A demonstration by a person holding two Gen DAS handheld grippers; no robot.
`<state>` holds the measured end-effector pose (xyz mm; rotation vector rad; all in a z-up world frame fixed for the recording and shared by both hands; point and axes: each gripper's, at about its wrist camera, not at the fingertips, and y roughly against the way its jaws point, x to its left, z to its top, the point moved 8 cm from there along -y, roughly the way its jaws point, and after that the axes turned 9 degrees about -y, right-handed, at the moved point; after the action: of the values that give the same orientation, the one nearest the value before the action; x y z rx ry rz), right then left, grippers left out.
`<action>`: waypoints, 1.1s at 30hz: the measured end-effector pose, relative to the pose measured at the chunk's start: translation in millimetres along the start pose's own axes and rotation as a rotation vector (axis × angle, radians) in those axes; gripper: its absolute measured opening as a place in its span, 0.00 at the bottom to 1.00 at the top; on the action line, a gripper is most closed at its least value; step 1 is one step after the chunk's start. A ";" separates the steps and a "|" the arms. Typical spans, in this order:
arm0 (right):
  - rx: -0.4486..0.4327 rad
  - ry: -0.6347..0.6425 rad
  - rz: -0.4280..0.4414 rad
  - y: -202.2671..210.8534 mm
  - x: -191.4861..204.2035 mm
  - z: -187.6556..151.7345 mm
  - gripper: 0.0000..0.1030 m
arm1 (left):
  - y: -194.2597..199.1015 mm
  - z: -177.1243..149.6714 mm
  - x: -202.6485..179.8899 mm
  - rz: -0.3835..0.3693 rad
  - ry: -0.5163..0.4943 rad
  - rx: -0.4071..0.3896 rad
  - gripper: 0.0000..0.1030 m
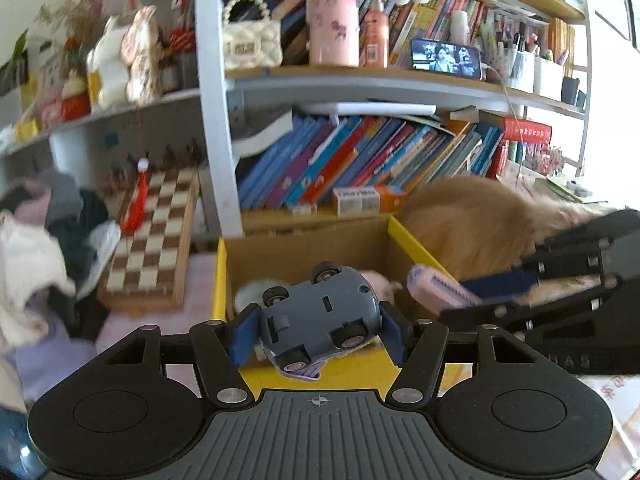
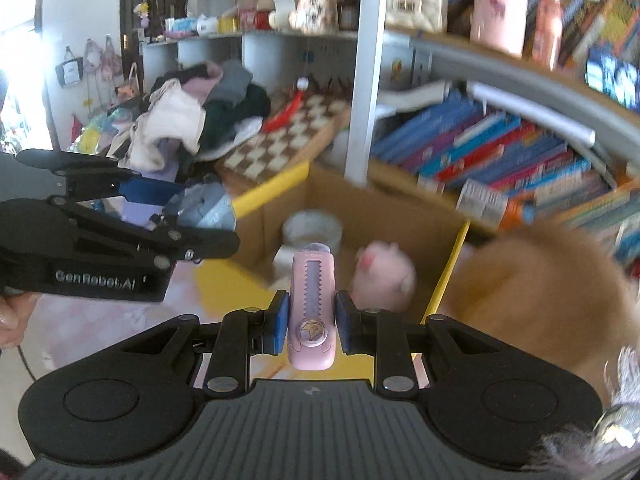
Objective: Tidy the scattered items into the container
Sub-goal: 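Lift and carry the cutter and toy car over the yellow box with both tools, then open the right gripper dropping the cutter while the left gripper releases the toy car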
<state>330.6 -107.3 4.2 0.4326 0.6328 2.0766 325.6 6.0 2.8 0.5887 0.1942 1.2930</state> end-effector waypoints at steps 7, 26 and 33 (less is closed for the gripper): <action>0.043 0.019 0.002 -59.1 -28.7 40.1 0.22 | -50.0 11.1 8.1 -0.003 -0.040 0.076 0.60; 0.293 0.052 0.032 -200.1 -48.5 56.4 0.22 | -132.8 -14.1 11.0 -0.047 -0.046 0.312 0.60; 0.336 0.046 0.046 -217.5 -46.9 52.5 0.22 | -139.4 -21.0 15.2 -0.048 -0.041 0.355 0.60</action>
<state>527.1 -30.4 -83.8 0.5947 1.0140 2.0314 438.2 5.5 -83.4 0.9069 0.4065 1.2064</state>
